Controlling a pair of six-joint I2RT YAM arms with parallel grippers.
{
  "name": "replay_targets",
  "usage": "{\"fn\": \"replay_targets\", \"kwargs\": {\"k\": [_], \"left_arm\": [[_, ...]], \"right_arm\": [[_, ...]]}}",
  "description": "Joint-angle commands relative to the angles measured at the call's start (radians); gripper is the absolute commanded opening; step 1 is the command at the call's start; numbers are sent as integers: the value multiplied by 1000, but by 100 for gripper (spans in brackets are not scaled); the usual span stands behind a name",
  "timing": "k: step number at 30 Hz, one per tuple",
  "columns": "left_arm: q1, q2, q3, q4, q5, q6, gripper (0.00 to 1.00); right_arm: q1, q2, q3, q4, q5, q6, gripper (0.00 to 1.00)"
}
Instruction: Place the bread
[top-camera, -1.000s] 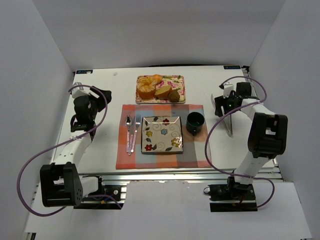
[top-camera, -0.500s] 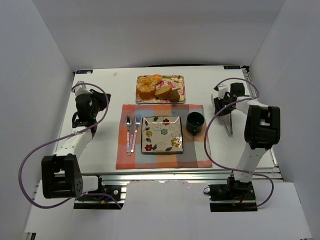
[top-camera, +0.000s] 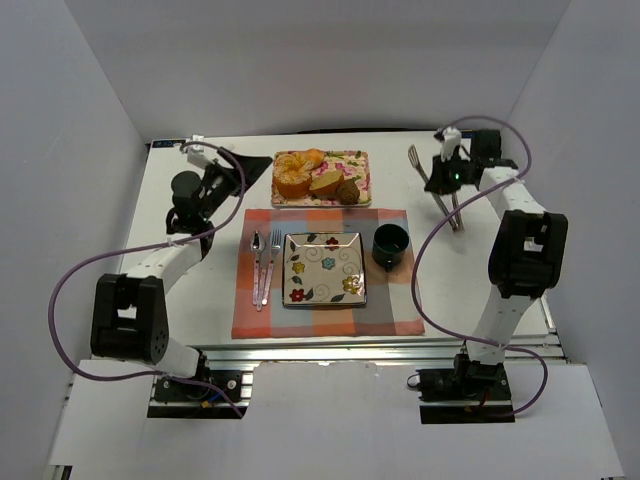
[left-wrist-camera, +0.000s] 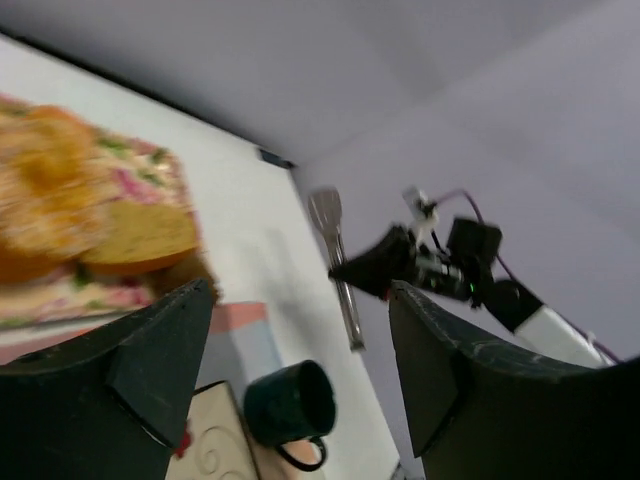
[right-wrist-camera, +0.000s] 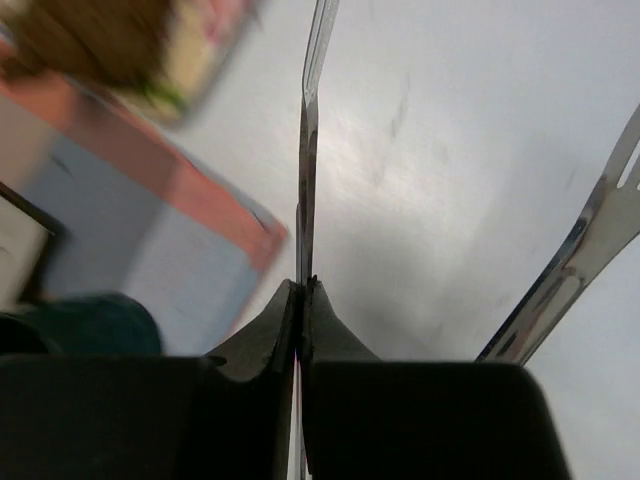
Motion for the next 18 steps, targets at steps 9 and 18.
{"fn": "replay_targets", "kwargs": {"k": [9,18], "left_arm": [[-167,121,195,401,58,-125,86],[-236,233,268,541,32,-194,98]], "right_arm": [[142,-74,166,948,-605,1052,0],[349,92,425,1311,-505,1565,0]]}}
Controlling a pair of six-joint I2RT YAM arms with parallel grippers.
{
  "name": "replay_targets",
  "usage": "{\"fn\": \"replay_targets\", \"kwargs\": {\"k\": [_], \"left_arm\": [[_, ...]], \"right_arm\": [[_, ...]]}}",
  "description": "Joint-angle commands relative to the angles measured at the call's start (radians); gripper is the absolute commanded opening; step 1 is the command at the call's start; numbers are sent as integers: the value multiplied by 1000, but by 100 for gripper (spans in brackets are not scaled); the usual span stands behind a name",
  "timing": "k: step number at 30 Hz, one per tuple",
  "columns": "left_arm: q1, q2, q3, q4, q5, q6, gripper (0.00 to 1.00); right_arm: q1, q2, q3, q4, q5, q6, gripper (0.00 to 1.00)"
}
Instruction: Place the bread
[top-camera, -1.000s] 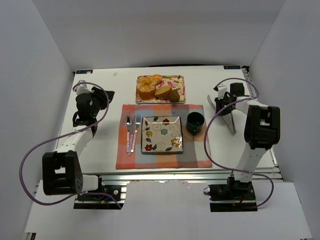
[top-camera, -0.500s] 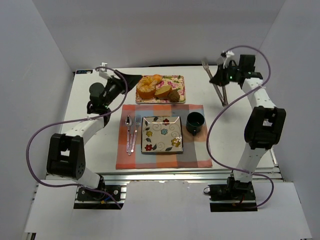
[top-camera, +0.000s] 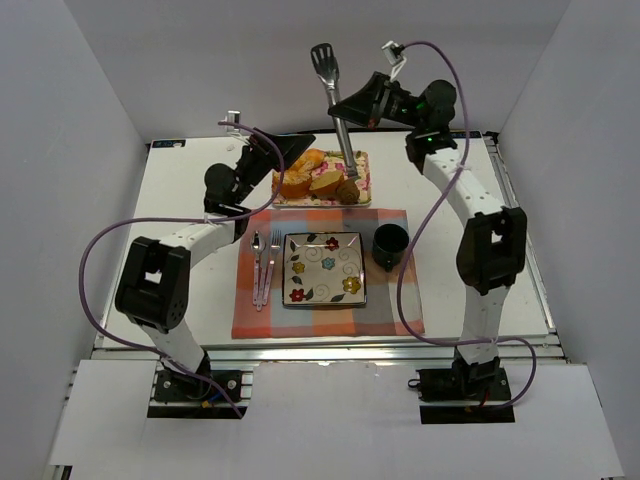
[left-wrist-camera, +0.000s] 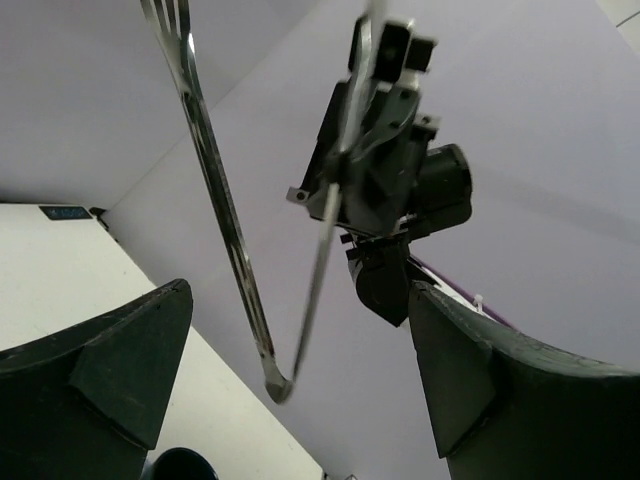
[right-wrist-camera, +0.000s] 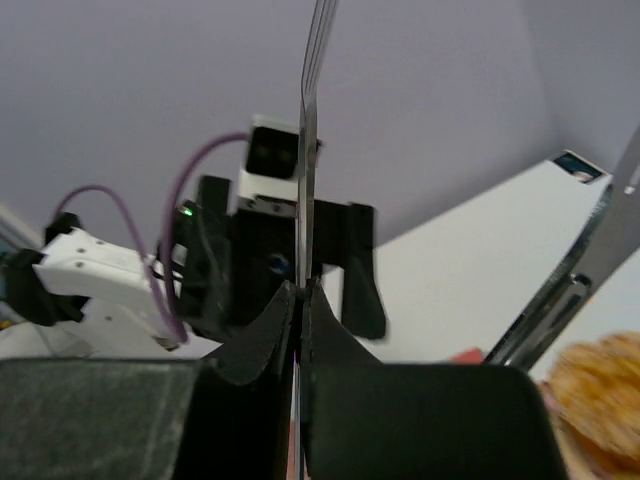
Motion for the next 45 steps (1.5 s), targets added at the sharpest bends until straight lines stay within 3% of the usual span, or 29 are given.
{"fn": "replay_targets", "kwargs": {"k": [1,6,23,27,30,31,32,34,37,45], "left_arm": [[-22,1,57,40,-5,-11,98],[-33,-4,74,-25,0,22,98],[-61,53,111,58,43,-86,97],[-67,70,131,50,58,-112,84],[-67,91,142,88,75,-147,59],[-67,96,142,93,80,-161,44],[-67,99,140,93,83,-166,39],[-67,99,134,83,86,-159,30],[-67,88,130,41,86,-129,30],[-67,54,124,-97,104,-29,28]], "right_arm": [[44,34,92,222,27,258,0],[89,30,64,265,65,313,0],[181,48,15,336,90,393,0],[182,62,14,316,90,362,0],[182,70,21,279,85,307,0],[182,70,23,262,85,287,0],[182,70,23,247,83,260,0],[182,70,28,233,79,226,0],[181,65,28,224,73,201,1],[161,53,64,187,18,68,54]]}}
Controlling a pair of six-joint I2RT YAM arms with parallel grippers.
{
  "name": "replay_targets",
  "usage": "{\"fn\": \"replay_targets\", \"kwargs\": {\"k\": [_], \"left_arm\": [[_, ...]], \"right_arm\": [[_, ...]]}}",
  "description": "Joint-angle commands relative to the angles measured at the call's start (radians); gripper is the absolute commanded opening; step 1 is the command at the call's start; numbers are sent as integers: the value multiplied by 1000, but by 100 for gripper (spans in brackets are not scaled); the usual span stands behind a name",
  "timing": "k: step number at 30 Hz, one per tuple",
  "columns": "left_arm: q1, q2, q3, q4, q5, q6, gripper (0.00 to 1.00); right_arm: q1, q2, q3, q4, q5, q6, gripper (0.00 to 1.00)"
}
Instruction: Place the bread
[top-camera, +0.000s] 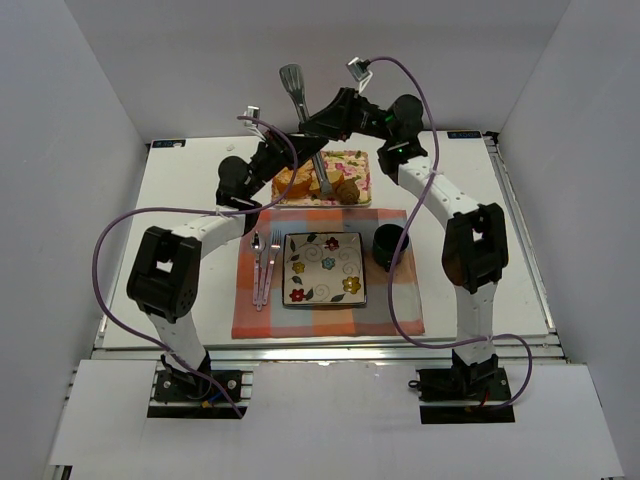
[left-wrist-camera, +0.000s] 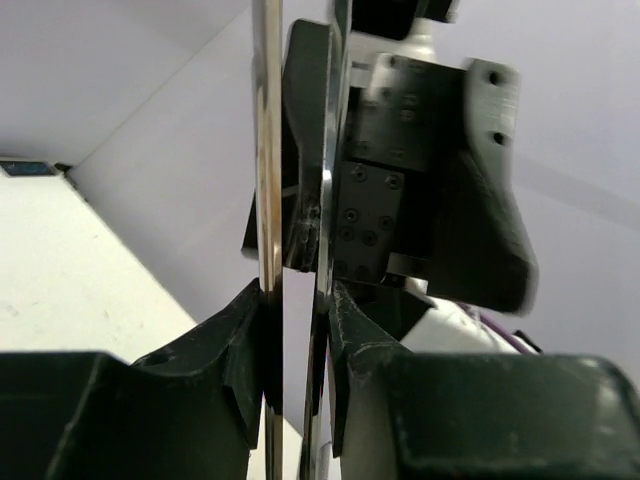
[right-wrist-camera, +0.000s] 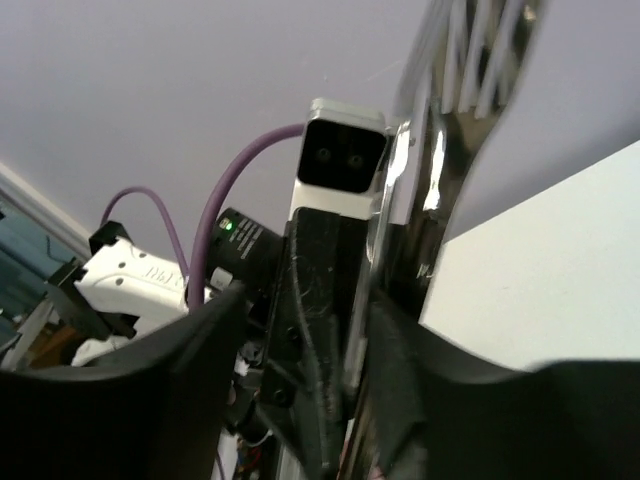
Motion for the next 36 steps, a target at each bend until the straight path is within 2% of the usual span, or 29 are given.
{"fn": "replay_targets", "kwargs": {"k": [1,9,17,21,25,26,27,28,30,31,32,33,34,35,36], "left_arm": [[-13,-62,8,-92,33,29,28],[32,-116,-27,-135,35,71,32],[60,-126,-35,-87,81,28,53],[67,-123,-44,-43,82,-14,53],[98,-140,-56,-72,87,-9,53],[109,-145,-61,-104,92,3,53],[139,-152,-68,-131,95,15,52],[156,-169,-73,-165,96,29,52],[214,-189,-81,-298,96,97,49],[234,-214,-81,-442,89,132,48],[266,-229,-75,-537,75,246,47],[279,-241,-62,-660,22,329,44],[287,-251,-21,-893,-17,407,44],[296,-257,2,-997,-63,557,42],[297,-254,25,-1099,-162,622,40]], "right_arm": [[-9,-33,54,40,-61,-149,59],[-69,-72,-4,13,-103,-227,62],[-95,-95,-49,-7,-126,-233,62],[-98,-110,-79,-3,-132,-244,62],[-118,-128,-99,-55,-136,-300,61],[-130,-141,-98,-94,-135,-340,61],[-135,-151,-96,-216,-130,-398,61],[-139,-176,-92,-296,-107,-554,62],[-149,-197,-67,-488,-63,-764,62],[-149,-217,-29,-695,18,-990,68],[-149,-230,-23,-773,64,-1090,74],[-149,-242,-29,-823,116,-1173,89],[-152,-269,-70,-872,211,-1275,89],[-155,-283,-101,-875,262,-1290,89],[-161,-294,-136,-869,314,-1285,89]]}}
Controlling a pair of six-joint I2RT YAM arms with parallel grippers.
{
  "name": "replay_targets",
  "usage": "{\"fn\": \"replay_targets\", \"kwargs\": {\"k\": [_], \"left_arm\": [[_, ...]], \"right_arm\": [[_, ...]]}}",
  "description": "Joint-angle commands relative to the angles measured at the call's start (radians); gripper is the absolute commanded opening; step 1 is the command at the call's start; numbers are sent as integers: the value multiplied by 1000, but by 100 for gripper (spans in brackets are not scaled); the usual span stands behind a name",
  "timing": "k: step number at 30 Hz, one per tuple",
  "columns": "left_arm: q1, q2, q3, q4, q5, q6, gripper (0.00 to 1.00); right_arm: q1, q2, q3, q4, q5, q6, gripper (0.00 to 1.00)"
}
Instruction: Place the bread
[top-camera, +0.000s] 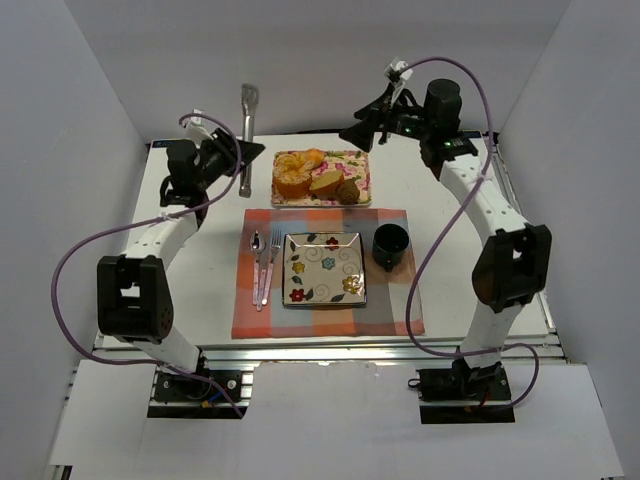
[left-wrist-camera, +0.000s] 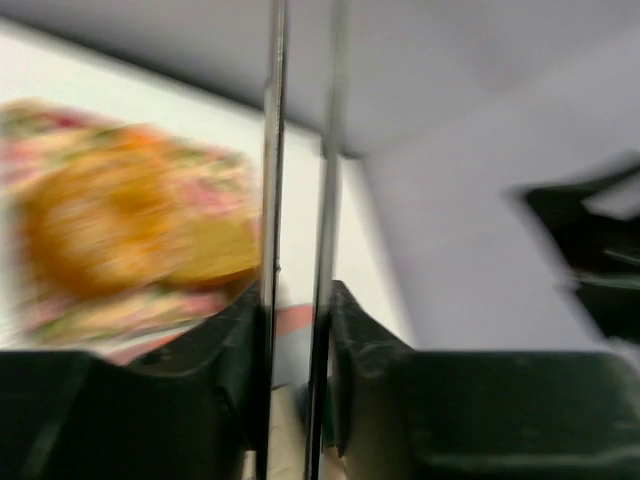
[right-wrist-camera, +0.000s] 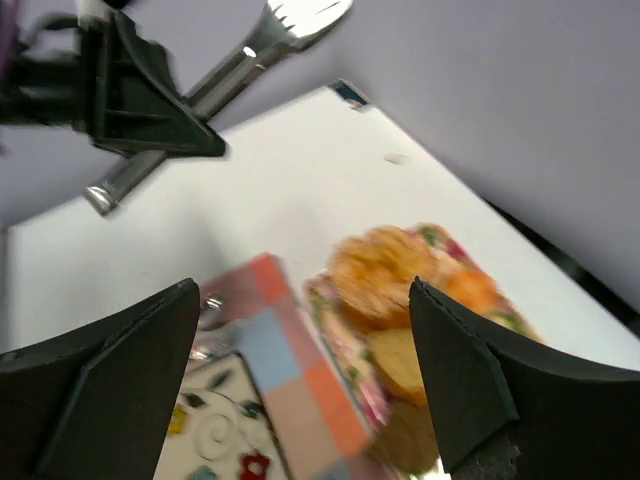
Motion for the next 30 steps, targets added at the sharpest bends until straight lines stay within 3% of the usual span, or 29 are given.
{"fn": "replay_targets", "kwargs": {"k": [1,2,5,6,9,14,30], "left_arm": [[9,-53,106,-601,-210,358,36],[13,-43,114,-658,-258,424,36],[22,-46,100,-827,-487,501,34],[25,-52,77,-844,-528,529,34],[30,-64,13,-878,-675,576,35],[45,-76,-87,-816,-778,610,39],[50,-57,-190,-680,-769,627,43]], "right_arm": [[-38,-82,-69,-201,182,-294,89],[-58,-78,-82,-231,116,-333,88],[-117,-79,-109,-319,-137,-398,57],[-115,-90,-147,-340,-131,-440,54],[-117,-133,-218,-360,-94,-490,55],[-118,-159,-272,-384,-81,-530,59],[-120,-164,-320,-365,-91,-498,61]]}}
